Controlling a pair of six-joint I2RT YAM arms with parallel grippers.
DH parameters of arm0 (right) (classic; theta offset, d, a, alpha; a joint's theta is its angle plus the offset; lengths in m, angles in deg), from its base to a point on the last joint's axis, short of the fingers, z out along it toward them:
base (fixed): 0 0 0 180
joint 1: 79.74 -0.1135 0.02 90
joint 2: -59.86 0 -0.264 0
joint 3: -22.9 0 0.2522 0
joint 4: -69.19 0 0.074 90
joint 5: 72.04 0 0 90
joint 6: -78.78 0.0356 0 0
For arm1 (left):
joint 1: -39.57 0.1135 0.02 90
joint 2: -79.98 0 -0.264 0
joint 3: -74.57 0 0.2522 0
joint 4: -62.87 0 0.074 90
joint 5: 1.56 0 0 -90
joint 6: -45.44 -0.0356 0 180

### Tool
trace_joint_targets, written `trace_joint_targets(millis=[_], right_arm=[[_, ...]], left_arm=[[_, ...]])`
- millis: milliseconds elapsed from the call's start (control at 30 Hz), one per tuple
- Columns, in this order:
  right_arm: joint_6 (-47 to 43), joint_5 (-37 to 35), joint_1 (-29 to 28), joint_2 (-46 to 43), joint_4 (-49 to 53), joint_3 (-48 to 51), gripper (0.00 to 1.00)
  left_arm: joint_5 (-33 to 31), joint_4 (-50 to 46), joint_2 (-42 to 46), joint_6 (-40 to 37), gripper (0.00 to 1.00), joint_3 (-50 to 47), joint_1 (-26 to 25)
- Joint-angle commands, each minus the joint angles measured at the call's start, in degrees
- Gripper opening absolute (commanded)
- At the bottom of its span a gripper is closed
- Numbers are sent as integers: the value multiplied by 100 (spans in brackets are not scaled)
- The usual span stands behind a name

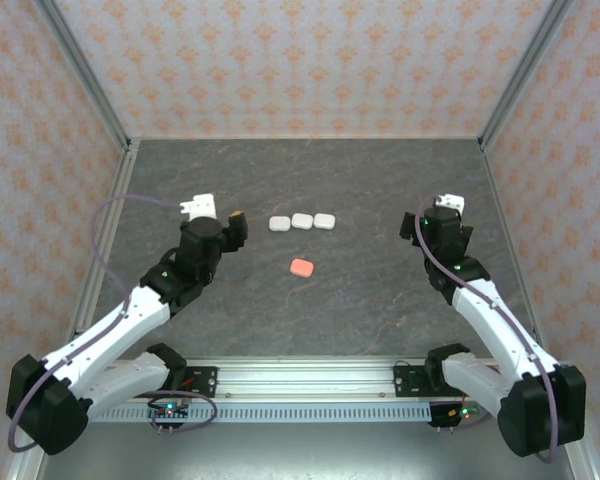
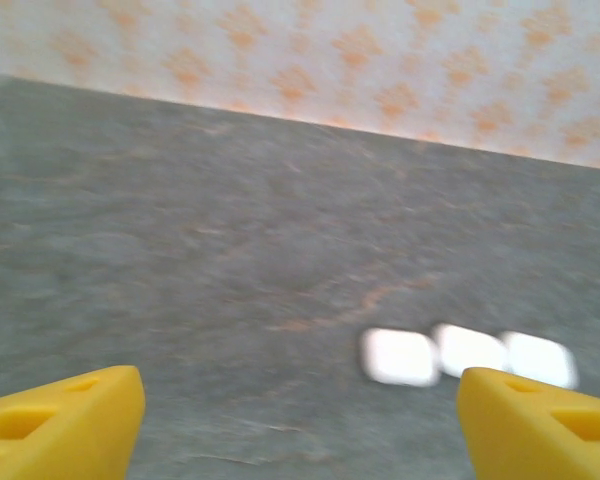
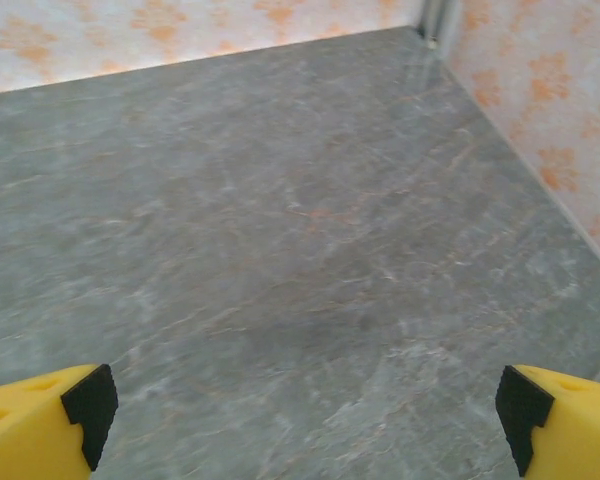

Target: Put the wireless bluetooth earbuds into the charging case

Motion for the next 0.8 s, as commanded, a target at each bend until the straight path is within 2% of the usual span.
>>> trace_joint_targets(millis=[0, 233, 333, 400, 533, 600, 700, 767], right_arm=[[-182, -308, 222, 289, -1552, 486, 99], [-455, -82, 450, 1531, -3915, 1218, 99], [-768, -23, 481, 2048, -4717, 1332, 99], [-675, 140, 599, 2384, -5005, 1388, 99], [-706, 357, 680, 3135, -6281, 1720, 99], [-707, 477, 687, 3032, -5714, 1493, 99], [-479, 1117, 1060, 3070, -5158, 1220, 99], [-480, 1156, 1093, 3076, -5269, 1255, 99]], left_arm=[[-1051, 416, 299, -594, 84, -380, 238], [-917, 717, 454, -749, 85, -985, 1053], [-681, 1212, 354, -883, 86, -1291, 1330], [-643, 1567, 229, -1028, 86, -1449, 1425], [-335, 2300, -124, -1330, 86, -1711, 1711], [-87, 2610, -318, -1352, 87, -1793, 1890], [218, 3065, -668, -1362, 87, -1870, 2105], [359, 3398, -961, -1406, 87, -1903, 2206]])
